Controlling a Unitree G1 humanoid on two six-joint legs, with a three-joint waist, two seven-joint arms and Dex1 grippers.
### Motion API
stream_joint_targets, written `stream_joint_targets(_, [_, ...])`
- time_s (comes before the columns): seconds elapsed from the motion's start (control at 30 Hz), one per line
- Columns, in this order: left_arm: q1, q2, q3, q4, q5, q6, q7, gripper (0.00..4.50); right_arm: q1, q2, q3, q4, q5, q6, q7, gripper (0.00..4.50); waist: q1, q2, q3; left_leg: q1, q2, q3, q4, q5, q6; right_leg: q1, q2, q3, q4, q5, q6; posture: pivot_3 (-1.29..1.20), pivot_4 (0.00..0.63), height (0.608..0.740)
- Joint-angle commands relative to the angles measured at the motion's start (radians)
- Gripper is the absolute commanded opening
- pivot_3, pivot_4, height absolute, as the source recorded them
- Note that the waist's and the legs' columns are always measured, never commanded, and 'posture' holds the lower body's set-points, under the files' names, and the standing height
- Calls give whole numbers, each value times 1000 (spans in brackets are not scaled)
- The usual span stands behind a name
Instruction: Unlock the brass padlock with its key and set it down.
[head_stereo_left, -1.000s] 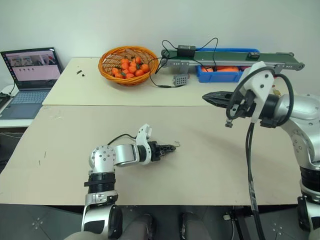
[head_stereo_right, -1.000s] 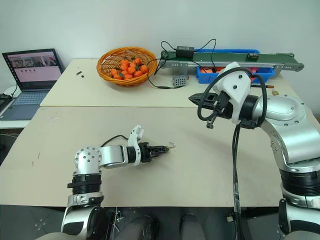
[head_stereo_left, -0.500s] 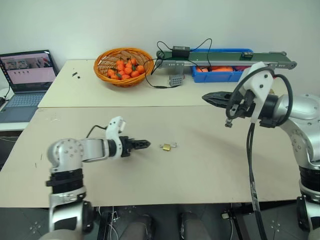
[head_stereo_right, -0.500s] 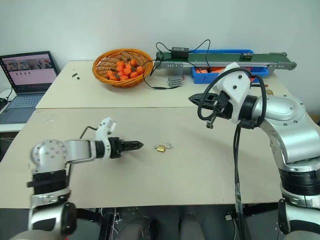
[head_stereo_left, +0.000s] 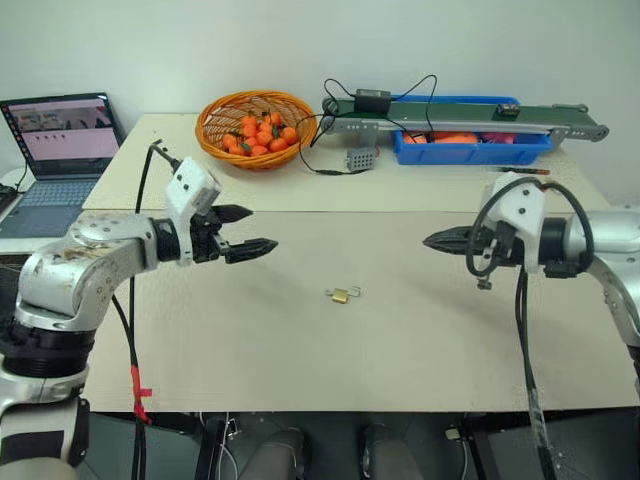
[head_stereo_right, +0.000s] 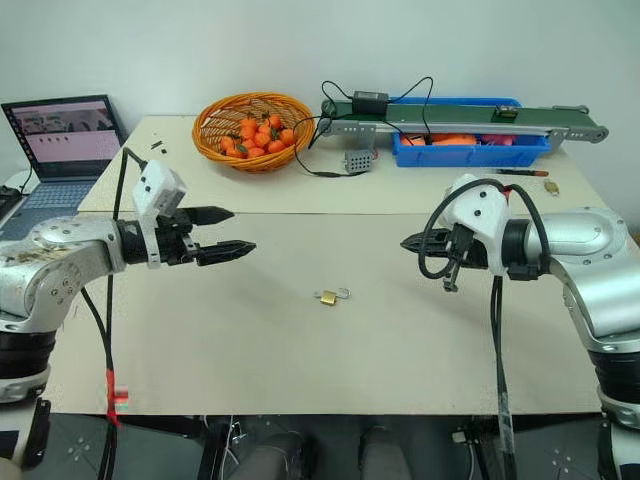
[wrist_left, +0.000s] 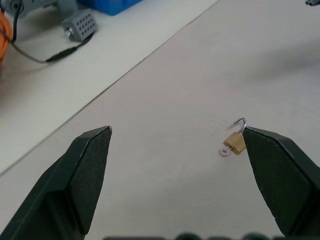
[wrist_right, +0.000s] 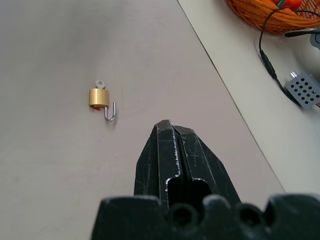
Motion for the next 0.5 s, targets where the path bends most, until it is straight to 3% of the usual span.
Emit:
stream_joint_targets(0.03, [-51, -27, 2, 16, 53, -78, -5, 4500, 1, 26, -70, -2, 71, 24, 1, 800, 1, 0, 0, 0, 0, 0, 0, 1, 1, 0, 0, 0, 0, 0, 0, 0, 150, 740])
stream_joint_targets(0.2, [35, -55, -30, -87, 90, -199, -73, 4500, 79, 44, -85, -70, 84, -45, 21, 2437, 2, 0, 0, -1, 0, 0, 0, 1, 5, -1, 0, 0, -1, 0, 0, 0, 150, 740])
stream_joint_targets(0.4, [60, -81, -17, -106, 52, -172, -111, 4500, 171, 10, -51, -73, -49, -249, 52, 4436, 3, 0, 0, -2, 0, 0, 2, 2, 7, -2, 0, -1, 0, 0, 0, 0, 150, 740])
stream_joint_targets(0.5, [53, -75, -36, -72, 100, -199, -113, 4500, 161, 8, -56, -60, -40, -244, 54, 4436, 2, 0, 0, 0, 0, 0, 1, 1, 5, 1, 0, -2, 0, 0, 1, 0, 150, 740])
